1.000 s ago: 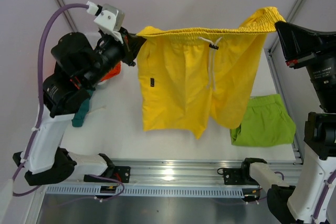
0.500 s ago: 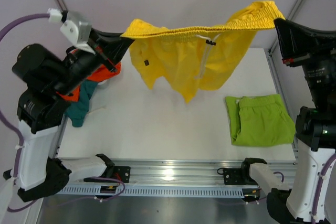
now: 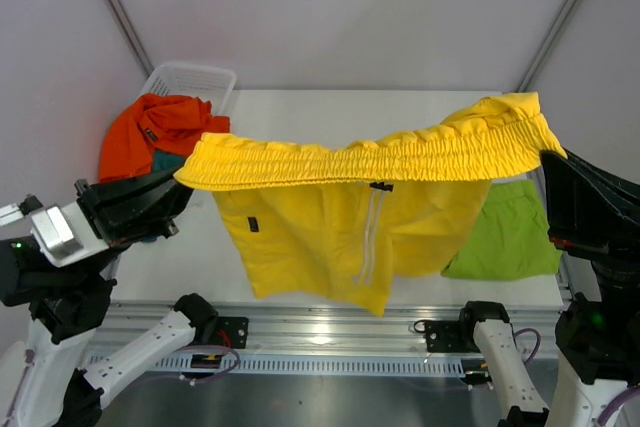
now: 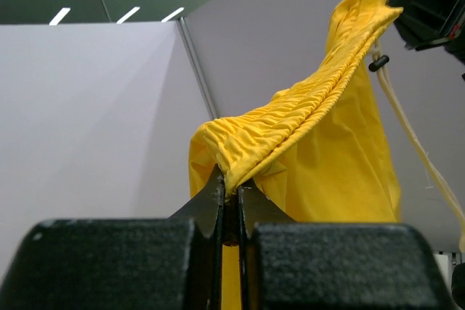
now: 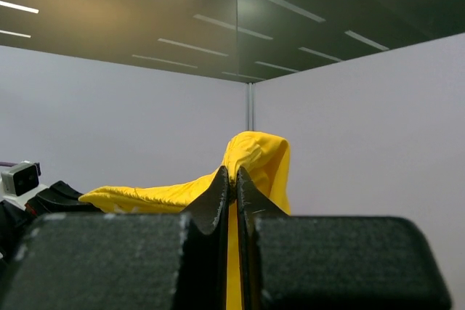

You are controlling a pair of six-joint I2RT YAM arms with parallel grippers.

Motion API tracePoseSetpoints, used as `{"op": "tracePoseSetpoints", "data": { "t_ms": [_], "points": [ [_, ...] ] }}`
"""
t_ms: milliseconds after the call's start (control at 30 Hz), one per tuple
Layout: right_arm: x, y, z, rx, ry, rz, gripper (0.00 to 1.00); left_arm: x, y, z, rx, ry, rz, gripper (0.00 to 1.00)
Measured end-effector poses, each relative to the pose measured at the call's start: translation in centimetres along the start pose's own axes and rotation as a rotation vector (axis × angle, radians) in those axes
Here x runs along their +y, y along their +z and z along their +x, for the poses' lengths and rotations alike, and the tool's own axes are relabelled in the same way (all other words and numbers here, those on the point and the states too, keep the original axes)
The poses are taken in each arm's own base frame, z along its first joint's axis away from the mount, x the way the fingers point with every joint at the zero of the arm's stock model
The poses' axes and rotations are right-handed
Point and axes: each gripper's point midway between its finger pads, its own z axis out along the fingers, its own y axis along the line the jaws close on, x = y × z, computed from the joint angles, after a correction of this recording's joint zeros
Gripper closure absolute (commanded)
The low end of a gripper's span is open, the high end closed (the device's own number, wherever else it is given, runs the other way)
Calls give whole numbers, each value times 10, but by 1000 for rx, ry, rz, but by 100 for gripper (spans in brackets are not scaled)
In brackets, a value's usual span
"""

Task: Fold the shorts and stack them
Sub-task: Flatten the shorts out

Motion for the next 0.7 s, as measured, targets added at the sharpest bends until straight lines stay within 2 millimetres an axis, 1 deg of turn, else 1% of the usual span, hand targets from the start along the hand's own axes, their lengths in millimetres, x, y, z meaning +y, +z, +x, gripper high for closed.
{"op": "tracePoseSetpoints", "data": {
  "t_ms": [100,167,267,333,400,433,533,633,700],
  "points": [
    [5,-13,5,9,16,15,100,-8,-9,-7,-35,1,18,100],
    [14,-27,4,4,18,22,100,-14,-15,-7,-46,-7,37,100],
    [36,-44,-4,-21,-1,13,100,-23,-23,-11,-66,-20,65,100],
    [51,-53,-12,-46,-26,6,100,-28,-26,-14,-79,-23,82,100],
    [59,-58,-14,-62,-48,11,100,-31,-27,-18,-89,-30,99,100],
    [60,-58,-14,-64,-51,15,100,-31,-27,-17,-87,-32,100,100],
    [46,-58,-1,-49,-19,57,100,-27,-21,-7,-61,-47,87,100],
    [8,-58,27,-4,51,141,100,-15,-9,15,-6,-72,41,100],
    [-19,-55,46,24,100,195,100,-5,2,40,54,-98,4,100]
  ]
}}
